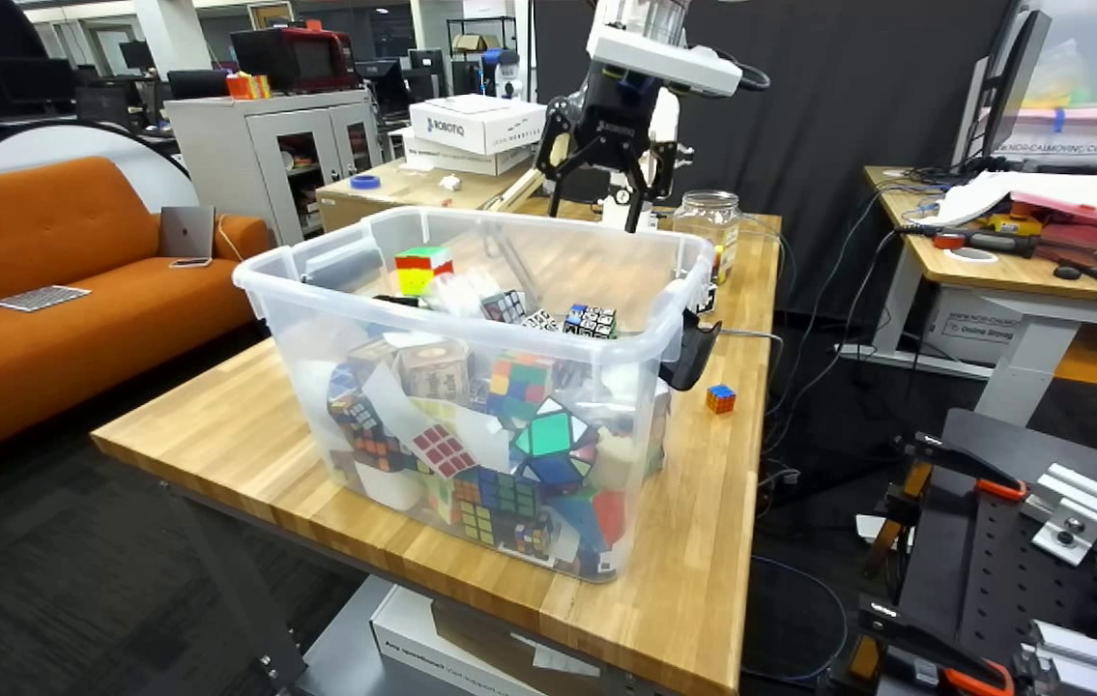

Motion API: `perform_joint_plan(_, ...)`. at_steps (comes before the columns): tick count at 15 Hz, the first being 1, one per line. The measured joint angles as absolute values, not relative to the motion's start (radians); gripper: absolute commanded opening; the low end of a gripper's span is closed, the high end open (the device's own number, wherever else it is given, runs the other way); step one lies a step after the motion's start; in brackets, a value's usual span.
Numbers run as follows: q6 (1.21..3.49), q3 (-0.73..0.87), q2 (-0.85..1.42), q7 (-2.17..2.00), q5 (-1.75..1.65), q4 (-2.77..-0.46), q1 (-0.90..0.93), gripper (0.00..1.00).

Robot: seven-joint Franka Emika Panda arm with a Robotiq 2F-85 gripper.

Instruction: Turn on the grey lamp, place the Rubik's cube on the right inside the container on the left

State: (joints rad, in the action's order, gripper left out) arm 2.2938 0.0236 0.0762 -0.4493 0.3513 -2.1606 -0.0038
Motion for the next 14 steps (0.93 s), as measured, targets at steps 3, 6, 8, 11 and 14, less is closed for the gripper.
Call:
perform_joint_plan(3,2.363,0.05,0.03,-0.45,0.353,-2.19,-0.019,1.0)
perform_joint_plan(6,2.482,0.103,-0.087,-0.45,0.344,-2.281,-0.068,1.0)
perform_joint_plan(8,2.523,0.137,-0.187,-0.451,0.319,-2.367,-0.116,1.0)
perform_joint_plan(11,2.547,0.177,-0.318,-0.452,0.26,-2.511,-0.207,1.0)
perform_joint_plan(14,2.557,0.203,-0.41,-0.453,0.212,-2.641,-0.308,1.0)
